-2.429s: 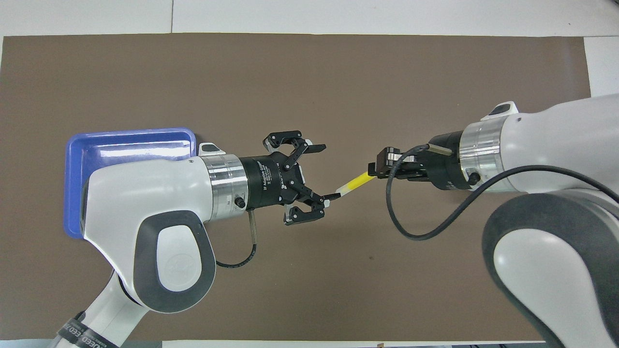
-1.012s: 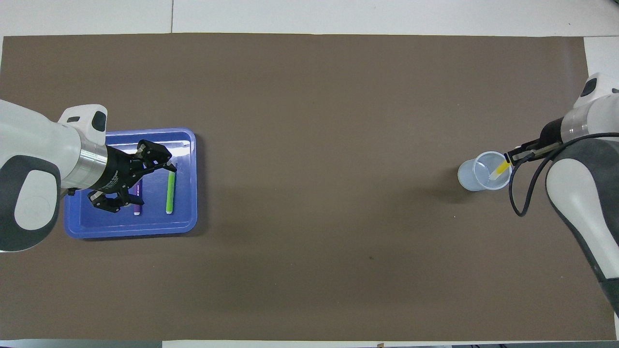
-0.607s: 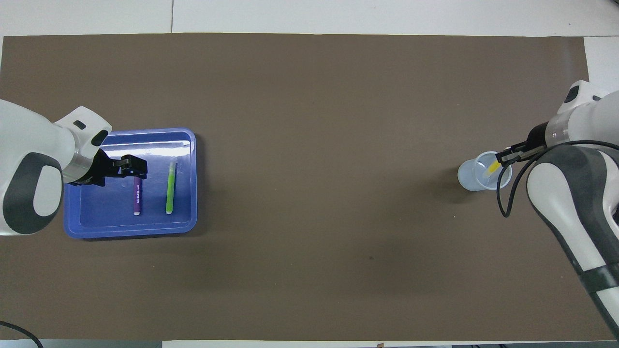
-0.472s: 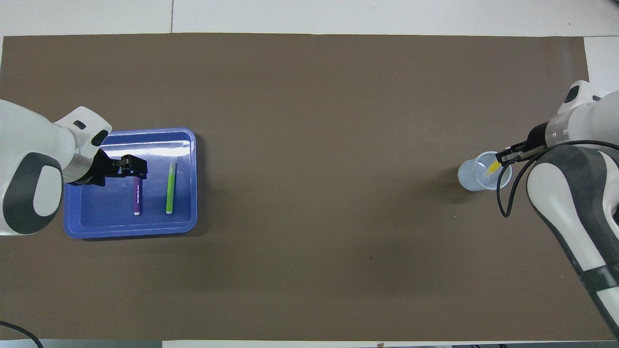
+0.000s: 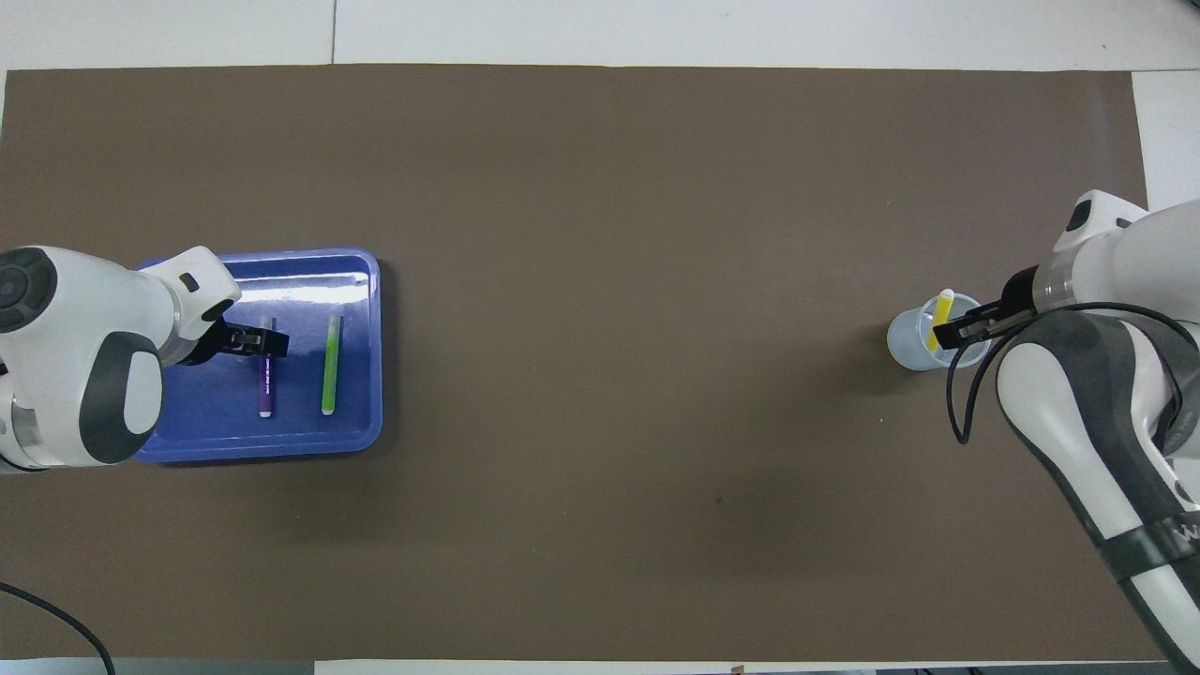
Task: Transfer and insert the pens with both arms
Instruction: 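Grasp the purple pen with the left gripper while the right gripper withdraws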
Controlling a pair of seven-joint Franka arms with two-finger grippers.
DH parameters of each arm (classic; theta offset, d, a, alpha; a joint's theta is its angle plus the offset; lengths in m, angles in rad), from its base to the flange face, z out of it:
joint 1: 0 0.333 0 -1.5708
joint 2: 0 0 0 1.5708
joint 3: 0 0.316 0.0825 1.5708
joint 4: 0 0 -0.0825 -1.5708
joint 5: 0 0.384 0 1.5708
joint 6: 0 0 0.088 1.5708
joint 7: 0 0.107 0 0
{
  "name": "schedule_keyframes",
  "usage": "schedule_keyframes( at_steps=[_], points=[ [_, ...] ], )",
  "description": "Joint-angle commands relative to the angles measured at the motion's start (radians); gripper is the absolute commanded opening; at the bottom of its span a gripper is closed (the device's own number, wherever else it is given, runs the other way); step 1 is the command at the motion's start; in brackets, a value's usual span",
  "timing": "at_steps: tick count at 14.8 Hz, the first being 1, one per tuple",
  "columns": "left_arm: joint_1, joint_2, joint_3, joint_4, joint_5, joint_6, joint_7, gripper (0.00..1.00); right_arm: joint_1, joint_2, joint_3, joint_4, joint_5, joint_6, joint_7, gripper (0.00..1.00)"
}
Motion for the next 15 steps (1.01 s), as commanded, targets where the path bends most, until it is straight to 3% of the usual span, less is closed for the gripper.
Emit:
schedule_keyframes(
  at_steps=[1,5,7,9,12,15],
  points=[
    [0.009,0.014,-0.006,-0.022,0.020,0.038,0.010,0.84,-0.007,-0.024,0.009,-0.026,-0.020,0.012,-0.020,1.00],
    [0.006,0.034,-0.006,-0.022,0.020,0.040,0.008,0.73,0.033,0.006,0.012,0.083,0.021,-0.095,-0.004,1.00],
    [0.005,0.034,-0.006,-0.024,0.020,0.038,0.008,0.47,0.045,0.005,0.012,0.083,0.102,-0.103,0.050,1.00],
    [0.008,0.034,-0.006,-0.022,0.020,0.032,0.007,0.00,0.047,-0.001,0.012,0.085,0.186,-0.126,0.116,1.00],
    [0.009,0.036,-0.006,-0.013,0.020,0.021,0.004,0.00,0.048,-0.036,0.013,0.090,0.392,-0.163,0.228,1.00],
    [0.012,0.037,-0.006,0.019,0.020,-0.026,-0.001,0.00,0.071,-0.089,0.047,0.090,0.466,-0.180,0.399,1.00]
  ],
)
